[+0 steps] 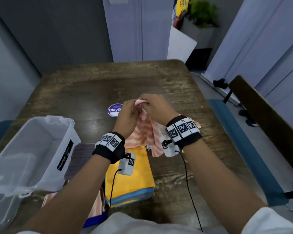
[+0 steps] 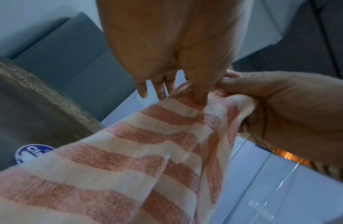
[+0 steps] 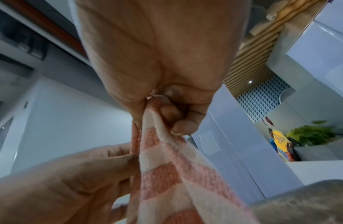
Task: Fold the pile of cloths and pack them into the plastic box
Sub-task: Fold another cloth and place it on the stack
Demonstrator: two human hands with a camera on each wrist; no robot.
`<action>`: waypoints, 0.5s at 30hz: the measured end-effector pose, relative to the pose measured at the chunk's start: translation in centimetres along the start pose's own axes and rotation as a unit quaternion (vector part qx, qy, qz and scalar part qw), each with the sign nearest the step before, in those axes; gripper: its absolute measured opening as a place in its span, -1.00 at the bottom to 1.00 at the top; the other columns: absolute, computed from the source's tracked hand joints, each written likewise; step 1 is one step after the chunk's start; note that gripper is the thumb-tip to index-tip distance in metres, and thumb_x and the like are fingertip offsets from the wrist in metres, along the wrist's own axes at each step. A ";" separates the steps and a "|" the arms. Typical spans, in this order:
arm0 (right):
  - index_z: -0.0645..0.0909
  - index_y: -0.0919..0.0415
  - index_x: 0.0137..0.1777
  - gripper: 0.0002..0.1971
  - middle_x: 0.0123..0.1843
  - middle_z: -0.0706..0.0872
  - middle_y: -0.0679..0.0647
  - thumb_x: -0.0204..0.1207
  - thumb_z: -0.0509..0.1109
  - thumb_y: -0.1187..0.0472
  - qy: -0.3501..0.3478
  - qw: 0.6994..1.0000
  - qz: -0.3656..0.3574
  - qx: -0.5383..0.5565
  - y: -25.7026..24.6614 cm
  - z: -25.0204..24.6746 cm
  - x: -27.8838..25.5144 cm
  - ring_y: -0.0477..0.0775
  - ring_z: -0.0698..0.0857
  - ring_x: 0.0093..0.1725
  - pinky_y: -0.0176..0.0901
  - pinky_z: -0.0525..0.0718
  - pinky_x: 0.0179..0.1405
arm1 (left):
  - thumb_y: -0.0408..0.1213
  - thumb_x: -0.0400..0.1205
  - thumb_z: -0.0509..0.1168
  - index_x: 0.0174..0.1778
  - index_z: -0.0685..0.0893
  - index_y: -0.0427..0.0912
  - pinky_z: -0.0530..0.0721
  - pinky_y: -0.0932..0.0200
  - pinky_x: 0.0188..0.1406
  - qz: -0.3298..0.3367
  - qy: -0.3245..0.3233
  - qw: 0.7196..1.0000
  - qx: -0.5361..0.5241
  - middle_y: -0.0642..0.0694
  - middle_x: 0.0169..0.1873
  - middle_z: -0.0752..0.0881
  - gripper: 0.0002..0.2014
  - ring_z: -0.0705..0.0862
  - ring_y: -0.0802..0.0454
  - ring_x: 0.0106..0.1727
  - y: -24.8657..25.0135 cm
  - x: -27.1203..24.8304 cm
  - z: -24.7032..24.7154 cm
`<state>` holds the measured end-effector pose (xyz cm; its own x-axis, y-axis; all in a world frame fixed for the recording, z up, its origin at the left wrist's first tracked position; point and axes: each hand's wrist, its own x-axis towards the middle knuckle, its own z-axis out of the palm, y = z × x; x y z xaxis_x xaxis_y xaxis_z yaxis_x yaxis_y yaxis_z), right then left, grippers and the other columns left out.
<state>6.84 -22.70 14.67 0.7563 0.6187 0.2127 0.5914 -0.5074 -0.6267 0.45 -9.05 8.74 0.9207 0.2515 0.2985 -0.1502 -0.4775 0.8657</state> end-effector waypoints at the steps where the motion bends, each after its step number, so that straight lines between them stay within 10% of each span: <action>1: 0.74 0.01 -0.07 -0.87 -0.18 0.81 -0.10 0.59 0.36 0.19 0.017 1.000 -0.010 0.010 -0.7 -0.6 0.1 -0.05 0.74 -0.14 0.04 0.69 -0.10 | -0.44 0.73 0.22 0.23 0.62 0.06 0.62 0.13 0.25 -0.002 0.014 1.000 -0.020 -0.04 0.18 0.66 -0.70 0.65 0.13 0.24 1.0 0.2 -0.8; 6: 0.70 0.06 -0.08 -0.92 -0.27 0.71 -0.15 0.62 0.39 0.16 0.087 0.995 -0.045 0.020 -2.9 -3.7 -0.1 -0.17 0.66 -0.23 -0.19 0.57 -0.23 | -0.45 0.65 0.38 -0.06 0.56 -0.30 0.59 0.37 -0.09 0.007 0.029 0.995 -0.100 0.16 -0.07 0.76 -0.90 0.69 0.24 -0.08 5.4 0.4 -4.3; 9: 0.67 0.07 -0.15 -0.89 -0.41 0.57 -0.18 0.62 0.43 0.15 0.101 0.994 -0.050 0.013 -3.1 -4.4 -0.4 -0.21 0.55 -0.35 -0.22 0.47 -0.32 | -0.47 0.60 0.38 -0.21 0.40 -0.34 0.44 0.31 -0.38 0.031 0.074 0.989 -0.123 -0.02 -0.38 0.48 -0.76 0.41 0.15 -0.36 7.1 -0.1 -5.7; 15: 0.61 0.04 -0.13 -0.87 -0.36 0.61 -0.20 0.65 0.40 0.23 0.089 0.996 -0.014 -0.002 -2.9 -3.1 -0.8 -0.25 0.58 -0.35 -0.14 0.47 -0.30 | -0.60 0.55 0.30 0.00 0.58 -0.26 0.56 0.31 -0.20 0.052 0.143 0.985 -0.082 0.00 -0.20 0.66 -0.80 0.60 0.18 -0.23 7.6 0.0 -8.0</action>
<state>5.36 -23.60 18.61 0.7775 0.5159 0.3597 0.6131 -0.4944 -0.6162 -3.53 -5.98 18.52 0.7613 0.4462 0.4705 -0.3169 -0.3771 0.8703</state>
